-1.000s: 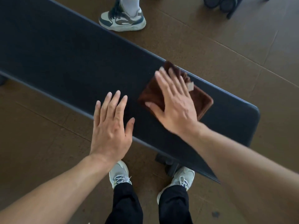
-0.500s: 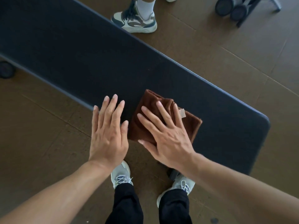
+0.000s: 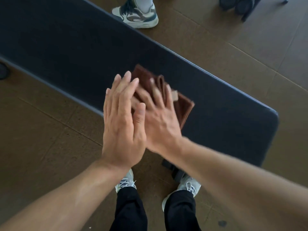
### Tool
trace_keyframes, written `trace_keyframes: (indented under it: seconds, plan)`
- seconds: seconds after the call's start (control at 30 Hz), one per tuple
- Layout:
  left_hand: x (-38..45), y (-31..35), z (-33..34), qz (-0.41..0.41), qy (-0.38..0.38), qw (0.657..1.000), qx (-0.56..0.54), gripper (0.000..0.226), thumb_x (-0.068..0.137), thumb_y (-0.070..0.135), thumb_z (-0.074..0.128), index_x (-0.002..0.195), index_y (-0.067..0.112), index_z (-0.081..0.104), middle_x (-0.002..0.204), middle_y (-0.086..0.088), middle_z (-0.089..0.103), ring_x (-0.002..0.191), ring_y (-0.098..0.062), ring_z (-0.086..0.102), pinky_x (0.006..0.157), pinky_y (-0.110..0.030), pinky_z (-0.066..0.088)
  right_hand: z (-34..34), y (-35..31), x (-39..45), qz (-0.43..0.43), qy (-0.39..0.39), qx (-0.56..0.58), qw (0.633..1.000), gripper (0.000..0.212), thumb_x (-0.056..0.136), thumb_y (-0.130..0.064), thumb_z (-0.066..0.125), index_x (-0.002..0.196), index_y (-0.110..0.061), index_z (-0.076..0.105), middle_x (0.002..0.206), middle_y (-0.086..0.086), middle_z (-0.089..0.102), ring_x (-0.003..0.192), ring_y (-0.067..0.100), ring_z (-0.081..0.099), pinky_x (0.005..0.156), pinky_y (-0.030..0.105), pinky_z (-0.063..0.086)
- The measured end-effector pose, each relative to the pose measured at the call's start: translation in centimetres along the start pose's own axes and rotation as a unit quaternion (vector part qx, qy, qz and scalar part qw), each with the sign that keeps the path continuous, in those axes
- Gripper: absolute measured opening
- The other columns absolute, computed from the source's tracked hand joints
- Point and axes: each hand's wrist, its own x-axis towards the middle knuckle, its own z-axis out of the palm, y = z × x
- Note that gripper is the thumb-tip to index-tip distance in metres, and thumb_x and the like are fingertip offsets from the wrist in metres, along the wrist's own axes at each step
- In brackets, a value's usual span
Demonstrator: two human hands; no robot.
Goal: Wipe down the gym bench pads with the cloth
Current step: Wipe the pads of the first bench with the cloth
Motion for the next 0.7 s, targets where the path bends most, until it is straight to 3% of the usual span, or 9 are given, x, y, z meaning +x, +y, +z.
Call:
trace_keyframes:
  seconds: [0.07, 0.17, 0.3, 0.4, 0.47, 0.57, 0.63, 0.7]
  plan:
    - [0.1, 0.3, 0.5, 0.002, -0.011, 1.0, 0.009, 0.045, 0.109, 0.021, 0.035, 0.152, 0.007, 0.036, 0.163, -0.006, 0.031, 0.155, -0.019, 0.017, 0.126, -0.046, 0.014, 0.3, 0.3, -3.8, -0.046, -0.028, 0.007, 0.999, 0.068, 0.103, -0.056, 0.033, 0.165, -0.032, 0.022, 0.173, -0.001, 0.017, 0.161, 0.033, 0.001, 0.126, 0.062, 0.002]
    - [0.6, 0.9, 2.1, 0.017, -0.055, 0.998, 0.026, 0.047, 0.108, 0.024, 0.036, 0.153, 0.01, 0.035, 0.164, -0.007, 0.029, 0.155, -0.02, 0.016, 0.125, -0.051, 0.018, 0.1, 4.6, -5.8, -0.029, -0.022, 0.011, 0.999, 0.064, 0.103, -0.06, 0.038, 0.162, -0.036, 0.029, 0.172, -0.004, 0.023, 0.161, 0.03, 0.004, 0.125, 0.063, 0.005]
    - [2.1, 3.1, 5.1, 0.034, -0.125, 0.99, 0.06, 0.05, 0.107, 0.025, 0.036, 0.155, 0.012, 0.033, 0.166, -0.006, 0.023, 0.156, -0.018, 0.009, 0.127, -0.045, 0.011, -1.7, 12.5, -4.2, 0.077, 0.015, 0.008, 0.997, 0.065, 0.101, -0.062, 0.043, 0.16, -0.038, 0.033, 0.171, -0.003, 0.025, 0.161, 0.031, 0.007, 0.126, 0.062, 0.008]
    - [3.5, 5.1, 7.3, 0.025, -0.199, 0.974, 0.102, 0.058, 0.106, 0.025, 0.04, 0.16, 0.017, 0.022, 0.17, -0.003, 0.005, 0.156, -0.015, -0.007, 0.127, -0.037, -0.003, -2.8, 16.9, -4.6, 0.168, 0.03, 0.007, 0.985, 0.066, 0.1, -0.067, 0.039, 0.16, -0.04, 0.032, 0.168, -0.004, 0.031, 0.156, 0.032, 0.023, 0.125, 0.055, 0.019]
    - [4.2, 5.9, 8.6, 0.019, -0.251, 0.959, 0.131, 0.066, 0.106, 0.032, 0.041, 0.162, 0.021, 0.009, 0.17, -0.001, -0.01, 0.154, -0.015, -0.018, 0.126, -0.038, -0.009, -3.2, 19.1, -6.6, 0.264, 0.04, 0.026, 0.963, 0.064, 0.099, -0.069, 0.038, 0.158, -0.042, 0.033, 0.16, -0.006, 0.041, 0.147, 0.029, 0.035, 0.12, 0.049, 0.027]
    - [4.7, 6.3, 10.6, 0.004, -0.338, 0.919, 0.201, 0.096, 0.096, 0.064, 0.044, 0.16, 0.025, -0.016, 0.164, -0.002, -0.032, 0.148, -0.02, -0.035, 0.123, -0.046, -0.016, -4.2, 21.9, -10.7, 0.342, 0.038, 0.05, 0.937, 0.06, 0.098, -0.068, 0.043, 0.152, -0.04, 0.04, 0.149, -0.005, 0.051, 0.137, 0.027, 0.043, 0.114, 0.047, 0.031]
    - [4.7, 6.0, 11.5, -0.001, -0.395, 0.885, 0.246, 0.13, 0.076, 0.087, 0.05, 0.153, 0.024, -0.033, 0.154, -0.005, -0.048, 0.14, -0.026, -0.048, 0.119, -0.052, -0.023, -4.9, 23.0, -11.8, 0.369, 0.029, 0.082, 0.925, 0.056, 0.098, -0.068, 0.045, 0.146, -0.041, 0.046, 0.144, -0.007, 0.055, 0.135, 0.025, 0.045, 0.111, 0.046, 0.035]
    - [4.8, 5.9, 11.9, 0.001, -0.425, 0.861, 0.279, 0.153, 0.058, 0.096, 0.056, 0.145, 0.021, -0.045, 0.144, -0.009, -0.059, 0.132, -0.031, -0.055, 0.114, -0.056, -0.027, -5.3, 23.2, -11.1, 0.385, 0.023, 0.094, 0.918, 0.049, 0.098, -0.068, 0.043, 0.138, -0.041, 0.052, 0.137, -0.008, 0.059, 0.13, 0.024, 0.048, 0.106, 0.046, 0.038]
